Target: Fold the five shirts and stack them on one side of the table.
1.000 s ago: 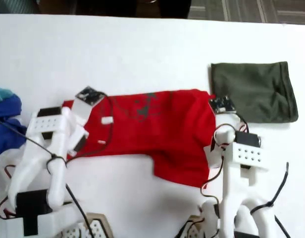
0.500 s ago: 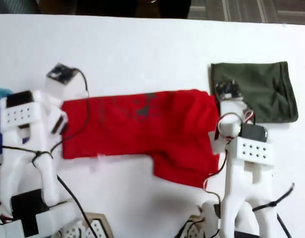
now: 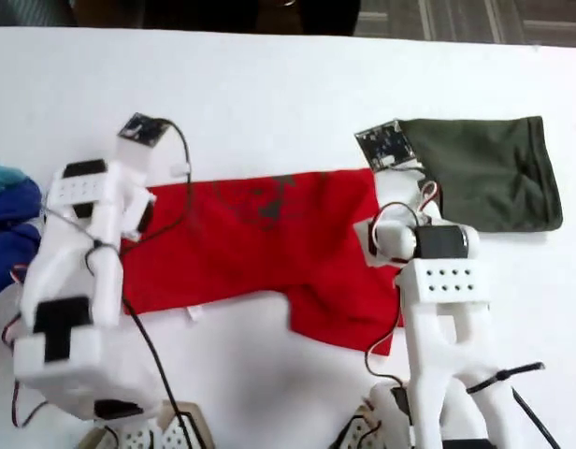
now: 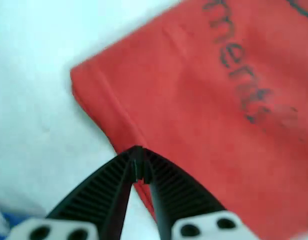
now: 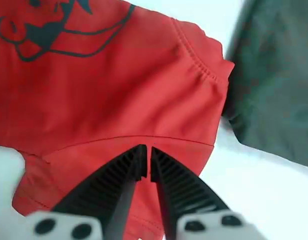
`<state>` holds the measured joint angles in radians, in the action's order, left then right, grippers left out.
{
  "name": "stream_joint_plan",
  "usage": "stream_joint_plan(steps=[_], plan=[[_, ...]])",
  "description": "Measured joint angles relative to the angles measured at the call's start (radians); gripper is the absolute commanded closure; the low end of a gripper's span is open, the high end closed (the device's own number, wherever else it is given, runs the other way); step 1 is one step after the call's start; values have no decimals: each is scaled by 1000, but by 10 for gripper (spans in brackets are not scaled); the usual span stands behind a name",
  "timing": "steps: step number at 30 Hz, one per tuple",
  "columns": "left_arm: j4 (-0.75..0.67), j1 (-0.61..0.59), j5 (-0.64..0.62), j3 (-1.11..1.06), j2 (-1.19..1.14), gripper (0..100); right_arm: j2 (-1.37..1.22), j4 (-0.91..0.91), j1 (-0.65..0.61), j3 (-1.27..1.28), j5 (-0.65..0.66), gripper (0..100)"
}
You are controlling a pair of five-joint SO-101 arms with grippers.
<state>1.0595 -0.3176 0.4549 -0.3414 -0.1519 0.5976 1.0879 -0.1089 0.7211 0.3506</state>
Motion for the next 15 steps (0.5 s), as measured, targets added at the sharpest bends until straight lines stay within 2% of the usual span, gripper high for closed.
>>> stream_joint_plan(steps=[6, 15], plan=[[5, -46, -6, 218, -232, 973, -163, -101, 2, 28, -2, 979], [196, -46, -8, 644, -486, 973, -477, -308, 2, 20, -2, 978]])
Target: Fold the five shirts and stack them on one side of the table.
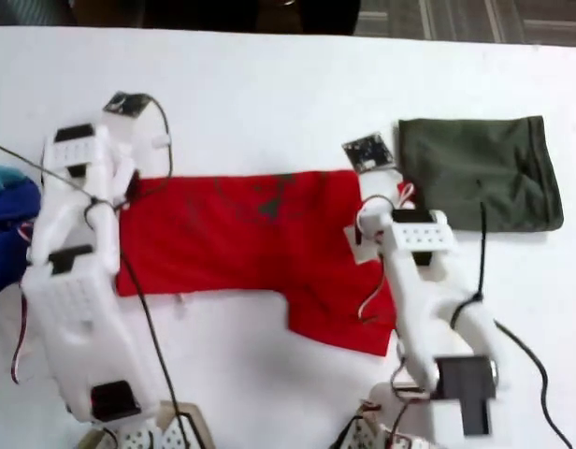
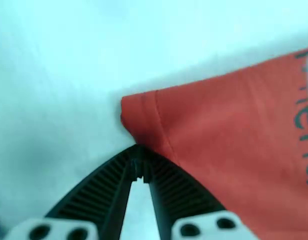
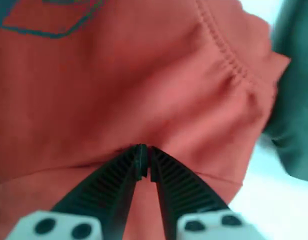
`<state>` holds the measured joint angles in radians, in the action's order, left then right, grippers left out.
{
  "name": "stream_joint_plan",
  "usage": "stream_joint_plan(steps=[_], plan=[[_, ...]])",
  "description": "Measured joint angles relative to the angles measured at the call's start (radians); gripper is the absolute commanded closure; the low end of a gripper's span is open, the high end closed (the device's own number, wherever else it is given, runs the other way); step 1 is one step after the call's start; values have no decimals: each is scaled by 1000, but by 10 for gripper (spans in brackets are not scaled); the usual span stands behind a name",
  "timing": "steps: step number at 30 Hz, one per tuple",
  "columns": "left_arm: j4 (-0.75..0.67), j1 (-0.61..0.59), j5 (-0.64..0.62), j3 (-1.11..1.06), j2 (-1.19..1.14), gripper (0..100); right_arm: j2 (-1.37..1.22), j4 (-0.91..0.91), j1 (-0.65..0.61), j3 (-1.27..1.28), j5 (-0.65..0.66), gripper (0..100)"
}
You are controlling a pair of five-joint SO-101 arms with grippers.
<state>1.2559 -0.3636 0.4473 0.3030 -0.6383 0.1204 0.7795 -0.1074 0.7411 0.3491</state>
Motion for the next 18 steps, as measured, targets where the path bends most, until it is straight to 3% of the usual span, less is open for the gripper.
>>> stream_joint_plan(steps=[7, 14, 18], plan=[[170, 0, -3, 338, -192, 973, -193, -11, 0, -126, 0, 978], [419, 0, -3, 646, -239, 974, -204, 52, 0, -203, 0, 978], [506, 2, -3, 758, -238, 974, -147, 100, 0, -209, -72, 978]])
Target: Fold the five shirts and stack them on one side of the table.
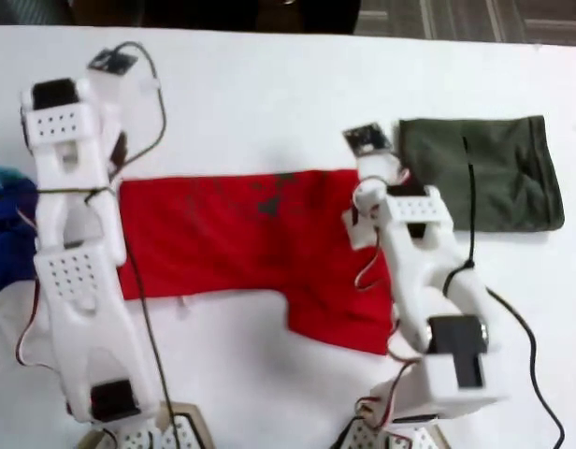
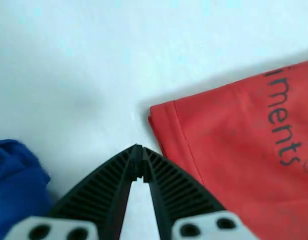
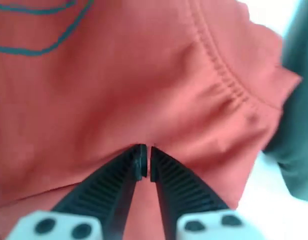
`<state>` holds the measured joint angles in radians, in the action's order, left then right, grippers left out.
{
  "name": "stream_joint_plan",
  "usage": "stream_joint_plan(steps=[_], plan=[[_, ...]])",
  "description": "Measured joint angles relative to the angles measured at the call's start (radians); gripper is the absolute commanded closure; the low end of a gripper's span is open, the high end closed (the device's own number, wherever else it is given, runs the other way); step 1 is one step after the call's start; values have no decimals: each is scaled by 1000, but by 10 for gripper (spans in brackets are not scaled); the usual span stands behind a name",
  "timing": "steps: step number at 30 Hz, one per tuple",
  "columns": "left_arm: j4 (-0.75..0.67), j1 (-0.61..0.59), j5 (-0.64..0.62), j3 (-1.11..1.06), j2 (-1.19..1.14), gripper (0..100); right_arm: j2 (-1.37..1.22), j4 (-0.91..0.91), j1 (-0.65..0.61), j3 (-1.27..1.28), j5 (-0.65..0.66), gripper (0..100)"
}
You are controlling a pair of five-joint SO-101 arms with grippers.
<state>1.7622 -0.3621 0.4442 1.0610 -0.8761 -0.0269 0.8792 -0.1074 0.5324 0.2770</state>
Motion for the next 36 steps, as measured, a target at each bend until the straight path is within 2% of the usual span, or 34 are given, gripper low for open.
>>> stream_joint_plan(steps=[4, 9, 14, 17, 22, 28, 32, 36], plan=[[8, 0, 0, -55, 9, 973, 75, 72, -25, 0, -20, 974], [8, 18, -2, -281, 150, 973, 135, 193, -29, 0, -20, 974], [-28, 17, -2, -563, 385, 973, 178, 302, -28, 20, 124, 946], [-121, 21, -2, -806, 537, 973, 210, 338, -29, 92, 196, 893], [-362, 32, -12, -1275, 790, 973, 307, 347, -34, 230, 290, 899], [-654, 29, -17, -1740, 1026, 973, 456, 367, -130, 345, 310, 896], [-807, 31, -17, -1895, 1085, 973, 502, 376, -219, 388, 310, 861], [-876, 12, -25, -1910, 1094, 973, 503, 377, -272, 411, 313, 813]])
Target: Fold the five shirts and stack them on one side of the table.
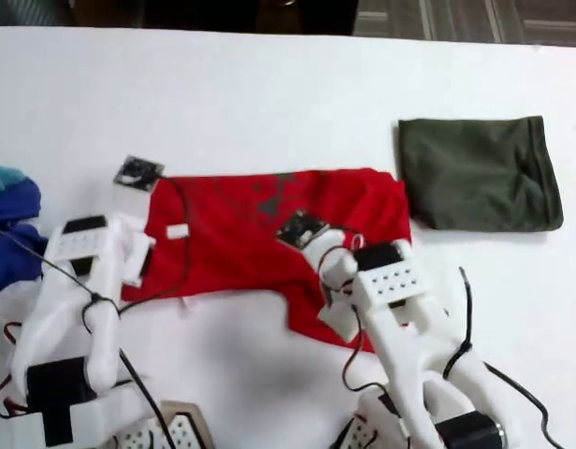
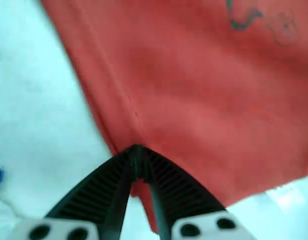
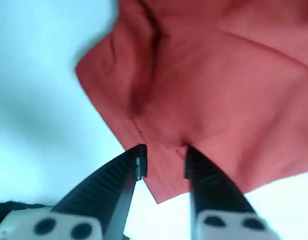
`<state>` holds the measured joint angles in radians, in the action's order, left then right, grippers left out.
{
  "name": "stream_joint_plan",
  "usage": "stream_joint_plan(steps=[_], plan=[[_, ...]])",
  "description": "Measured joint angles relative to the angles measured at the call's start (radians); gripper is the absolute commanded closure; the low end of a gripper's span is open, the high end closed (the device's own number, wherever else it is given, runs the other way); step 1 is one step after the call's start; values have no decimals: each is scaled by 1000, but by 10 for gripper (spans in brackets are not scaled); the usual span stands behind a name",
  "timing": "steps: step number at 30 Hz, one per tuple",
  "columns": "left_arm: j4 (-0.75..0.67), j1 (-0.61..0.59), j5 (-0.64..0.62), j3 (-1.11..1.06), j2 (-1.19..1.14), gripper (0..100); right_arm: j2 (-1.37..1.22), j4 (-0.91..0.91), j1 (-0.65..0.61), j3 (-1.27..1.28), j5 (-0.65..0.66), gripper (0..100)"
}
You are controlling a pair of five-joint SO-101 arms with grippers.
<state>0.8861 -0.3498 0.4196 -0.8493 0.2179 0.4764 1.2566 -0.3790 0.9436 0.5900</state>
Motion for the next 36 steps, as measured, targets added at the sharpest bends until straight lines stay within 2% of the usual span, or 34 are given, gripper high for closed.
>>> stream_joint_plan(steps=[9, 14, 23, 30, 36], plan=[[-12, -41, -38, 66, 0, 973, -72, -80, -2, 0, -2, 822], [-5, -38, -38, 66, 0, 973, -112, -94, -2, 0, -2, 981], [38, -38, -38, 66, 0, 973, -72, -89, -2, -3, -2, 980], [38, -38, -38, 66, 0, 973, 87, 20, -2, -83, -2, 979], [43, -38, -38, 74, 0, 973, 115, 61, -12, -54, 0, 975]])
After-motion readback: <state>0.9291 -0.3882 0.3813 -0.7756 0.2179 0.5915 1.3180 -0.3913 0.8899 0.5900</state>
